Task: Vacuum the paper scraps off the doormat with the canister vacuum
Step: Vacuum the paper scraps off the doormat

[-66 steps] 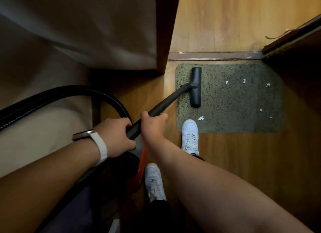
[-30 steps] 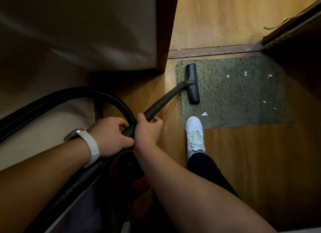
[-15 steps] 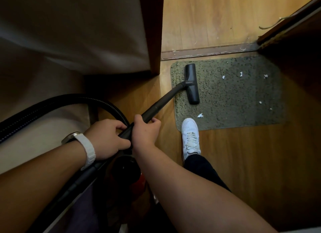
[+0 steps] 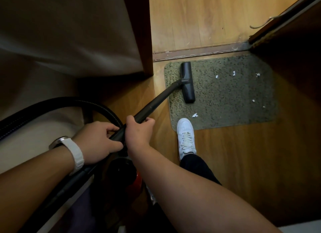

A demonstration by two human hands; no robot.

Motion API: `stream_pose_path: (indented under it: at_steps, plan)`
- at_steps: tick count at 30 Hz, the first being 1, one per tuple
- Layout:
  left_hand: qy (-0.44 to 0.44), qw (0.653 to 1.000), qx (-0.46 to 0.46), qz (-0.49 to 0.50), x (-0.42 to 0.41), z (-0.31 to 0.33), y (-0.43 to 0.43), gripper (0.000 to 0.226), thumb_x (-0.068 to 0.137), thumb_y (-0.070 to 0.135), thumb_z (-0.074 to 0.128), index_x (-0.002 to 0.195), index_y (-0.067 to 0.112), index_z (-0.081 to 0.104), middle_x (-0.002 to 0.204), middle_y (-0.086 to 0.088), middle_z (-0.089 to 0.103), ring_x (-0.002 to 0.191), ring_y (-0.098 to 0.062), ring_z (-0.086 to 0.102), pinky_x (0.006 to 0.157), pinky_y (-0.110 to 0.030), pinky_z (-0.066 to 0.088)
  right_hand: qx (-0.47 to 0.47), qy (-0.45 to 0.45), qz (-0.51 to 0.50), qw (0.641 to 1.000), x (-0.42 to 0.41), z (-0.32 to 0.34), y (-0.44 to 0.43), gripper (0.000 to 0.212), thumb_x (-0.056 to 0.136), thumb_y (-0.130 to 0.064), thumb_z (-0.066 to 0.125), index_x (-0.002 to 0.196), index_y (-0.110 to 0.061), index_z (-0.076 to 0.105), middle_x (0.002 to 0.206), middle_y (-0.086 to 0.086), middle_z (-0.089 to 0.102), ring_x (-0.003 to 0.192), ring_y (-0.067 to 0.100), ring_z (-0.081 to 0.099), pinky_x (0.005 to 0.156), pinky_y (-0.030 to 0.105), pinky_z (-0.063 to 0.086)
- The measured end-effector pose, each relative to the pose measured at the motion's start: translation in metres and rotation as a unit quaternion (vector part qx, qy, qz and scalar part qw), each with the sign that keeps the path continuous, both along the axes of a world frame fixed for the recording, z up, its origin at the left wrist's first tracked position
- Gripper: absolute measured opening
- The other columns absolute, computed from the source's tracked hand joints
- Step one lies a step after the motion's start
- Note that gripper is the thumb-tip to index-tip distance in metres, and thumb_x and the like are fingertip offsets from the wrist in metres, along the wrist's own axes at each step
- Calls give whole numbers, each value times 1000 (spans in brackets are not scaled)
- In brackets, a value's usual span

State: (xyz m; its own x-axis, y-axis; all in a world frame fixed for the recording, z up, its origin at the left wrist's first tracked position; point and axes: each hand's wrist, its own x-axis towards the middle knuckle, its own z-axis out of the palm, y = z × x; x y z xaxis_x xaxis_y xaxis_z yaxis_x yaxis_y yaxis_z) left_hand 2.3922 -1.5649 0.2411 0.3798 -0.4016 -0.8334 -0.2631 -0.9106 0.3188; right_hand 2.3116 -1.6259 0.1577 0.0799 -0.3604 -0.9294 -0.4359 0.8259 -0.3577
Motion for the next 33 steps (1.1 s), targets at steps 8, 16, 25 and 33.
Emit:
stream_pose_path:
  at_steps: [8,16,25,33]
  plan:
    - [-10,1000,1,16,13,5,26,23,70,24,80,83,37,66,69,5,72,63,-7,65,59,-22,50,10,-21,27,999,13,7,22,44,89,-30,65,117,-26,32,104,3,62,93,21,66,90,43,58]
    - [-31,999,13,-9,14,-12,40,45,63,36,79,107,28,70,87,5,68,78,-10,63,70,-27,51,1,-21,33,999,12,1,28,47,90,-30,64,125,-18,36,100,2,60,88,19,65,81,37,57]
    - [-41,999,7,-16,17,-17,37,41,62,36,78,102,30,70,79,6,68,73,-12,63,70,-31,54,8,-13,18,1000,15,0,26,50,90,-30,65,129,-20,36,101,2,61,85,18,65,77,35,58]
    - [-31,999,5,-19,19,-17,31,41,65,32,79,105,28,70,81,6,67,73,-9,61,66,-26,49,8,-5,26,1000,17,-4,21,51,89,-32,65,128,-21,35,103,3,61,89,21,67,86,42,59]
